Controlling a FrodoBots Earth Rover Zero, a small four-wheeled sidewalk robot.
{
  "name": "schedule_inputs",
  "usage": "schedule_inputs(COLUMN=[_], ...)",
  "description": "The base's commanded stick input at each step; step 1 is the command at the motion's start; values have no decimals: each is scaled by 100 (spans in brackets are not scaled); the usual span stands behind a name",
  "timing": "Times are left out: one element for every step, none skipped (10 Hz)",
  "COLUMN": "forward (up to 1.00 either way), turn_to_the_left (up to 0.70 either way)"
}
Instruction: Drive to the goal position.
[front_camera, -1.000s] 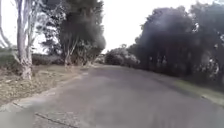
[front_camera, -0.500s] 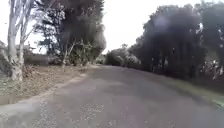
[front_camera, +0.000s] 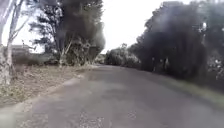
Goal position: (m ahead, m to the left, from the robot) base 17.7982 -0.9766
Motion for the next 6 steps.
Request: schedule_inputs(forward=[70,70,70,70,70,70], turn_to_the_left=[3,3,3,4,5,7])
